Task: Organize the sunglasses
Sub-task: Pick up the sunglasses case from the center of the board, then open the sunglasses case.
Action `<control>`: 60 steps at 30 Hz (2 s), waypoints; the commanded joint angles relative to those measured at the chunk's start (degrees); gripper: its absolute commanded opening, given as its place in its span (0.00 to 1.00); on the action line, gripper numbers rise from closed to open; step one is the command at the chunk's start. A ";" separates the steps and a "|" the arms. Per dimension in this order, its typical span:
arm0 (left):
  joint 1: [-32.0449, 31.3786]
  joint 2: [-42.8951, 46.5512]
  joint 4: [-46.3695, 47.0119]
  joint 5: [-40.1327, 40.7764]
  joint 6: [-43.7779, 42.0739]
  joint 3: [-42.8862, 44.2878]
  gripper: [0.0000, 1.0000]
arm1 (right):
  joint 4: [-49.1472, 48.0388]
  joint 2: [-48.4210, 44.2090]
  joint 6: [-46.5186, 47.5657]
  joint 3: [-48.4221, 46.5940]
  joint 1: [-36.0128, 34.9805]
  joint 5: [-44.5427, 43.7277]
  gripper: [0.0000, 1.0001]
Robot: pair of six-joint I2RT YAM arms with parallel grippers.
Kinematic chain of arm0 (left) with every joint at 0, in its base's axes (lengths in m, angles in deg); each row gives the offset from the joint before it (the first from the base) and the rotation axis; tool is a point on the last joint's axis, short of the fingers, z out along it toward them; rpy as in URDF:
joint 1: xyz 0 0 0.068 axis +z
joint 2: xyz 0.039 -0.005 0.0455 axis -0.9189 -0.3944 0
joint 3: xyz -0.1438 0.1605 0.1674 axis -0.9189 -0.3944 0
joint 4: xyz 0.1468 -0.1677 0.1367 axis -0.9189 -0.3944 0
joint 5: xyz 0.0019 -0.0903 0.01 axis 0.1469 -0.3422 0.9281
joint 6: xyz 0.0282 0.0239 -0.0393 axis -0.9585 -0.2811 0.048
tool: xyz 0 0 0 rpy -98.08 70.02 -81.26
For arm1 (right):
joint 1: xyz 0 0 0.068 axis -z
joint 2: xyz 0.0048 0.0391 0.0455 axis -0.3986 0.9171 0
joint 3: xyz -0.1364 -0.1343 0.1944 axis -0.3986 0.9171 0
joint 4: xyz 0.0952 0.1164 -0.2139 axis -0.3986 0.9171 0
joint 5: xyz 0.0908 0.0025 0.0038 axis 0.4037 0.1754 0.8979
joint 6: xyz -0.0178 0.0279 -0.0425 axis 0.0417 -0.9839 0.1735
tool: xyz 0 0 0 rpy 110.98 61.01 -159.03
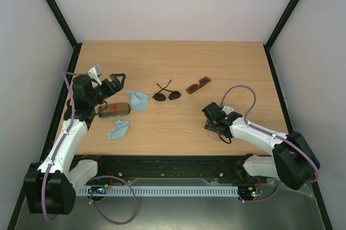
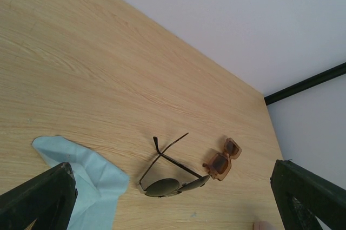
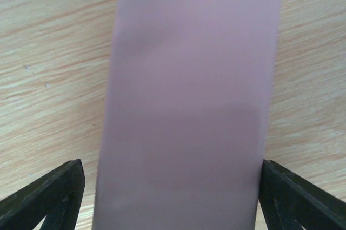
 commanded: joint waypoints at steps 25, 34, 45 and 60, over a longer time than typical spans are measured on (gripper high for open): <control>-11.79 -7.03 8.09 -4.87 7.05 -1.36 0.99 | -21.92 -3.25 5.46 -4.09 -0.43 23.13 0.64; -14.28 -6.31 21.69 -16.74 20.65 -3.37 1.00 | -49.17 -1.35 -1.02 -10.28 -0.43 49.45 0.66; -14.45 -4.73 41.74 -28.37 36.44 -1.65 0.99 | -66.65 4.70 -13.94 -21.00 -5.22 63.05 0.66; -14.91 -0.93 42.05 -25.95 36.25 -1.52 1.00 | -62.81 4.90 -11.80 -21.88 -6.76 62.27 0.65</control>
